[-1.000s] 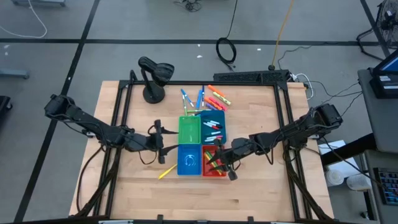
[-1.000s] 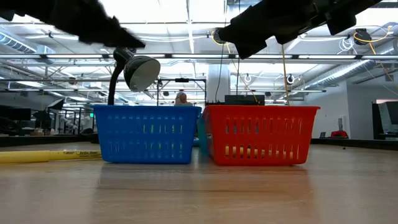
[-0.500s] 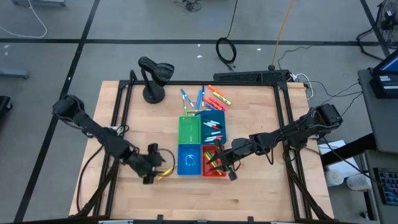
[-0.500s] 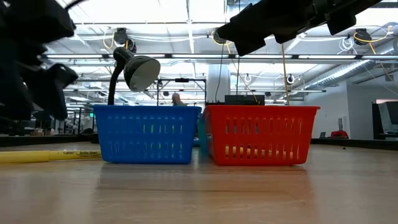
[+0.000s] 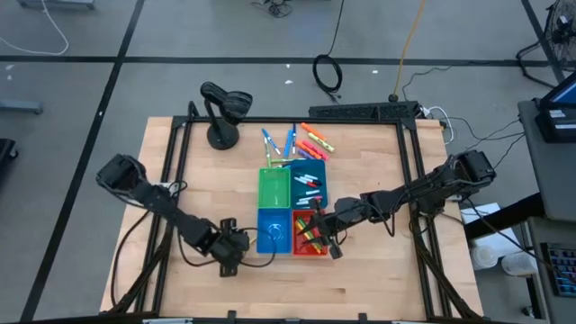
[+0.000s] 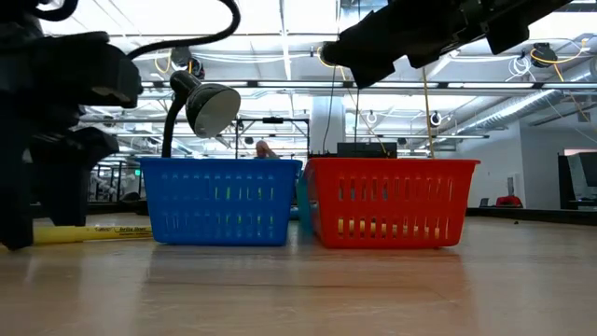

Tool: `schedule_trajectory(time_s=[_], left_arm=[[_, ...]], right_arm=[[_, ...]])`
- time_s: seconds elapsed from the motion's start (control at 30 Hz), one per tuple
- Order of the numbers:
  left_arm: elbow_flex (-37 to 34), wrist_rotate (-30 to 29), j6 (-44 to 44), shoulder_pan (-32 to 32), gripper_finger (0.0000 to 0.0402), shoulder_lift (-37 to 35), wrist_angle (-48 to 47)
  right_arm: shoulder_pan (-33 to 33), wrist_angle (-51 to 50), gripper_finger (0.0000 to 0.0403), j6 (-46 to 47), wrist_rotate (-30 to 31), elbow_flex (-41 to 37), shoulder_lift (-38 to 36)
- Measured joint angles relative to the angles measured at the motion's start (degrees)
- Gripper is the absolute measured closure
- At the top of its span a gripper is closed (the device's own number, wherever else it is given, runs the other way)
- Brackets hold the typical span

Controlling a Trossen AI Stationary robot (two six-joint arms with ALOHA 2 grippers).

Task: Pick & Place Markers
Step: Put the yellow pen into the red bin

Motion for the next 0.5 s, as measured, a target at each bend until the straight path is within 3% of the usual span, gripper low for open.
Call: schedule_trajectory(time_s=[0.23, 0.5], left_arm=[[0.13, 2.8, -6.82, 0.86, 0.0175, -0.17, -7.0], [0.07, 1.49, -6.04, 0.93, 0.0328, -0.17, -9.6]], right_arm=[[-0.01, -0.4, 0.0296, -0.04, 0.0, 0.01, 0.0], [-0.01, -0.4, 0.0298, -0.13, 0.0, 0.01, 0.0]])
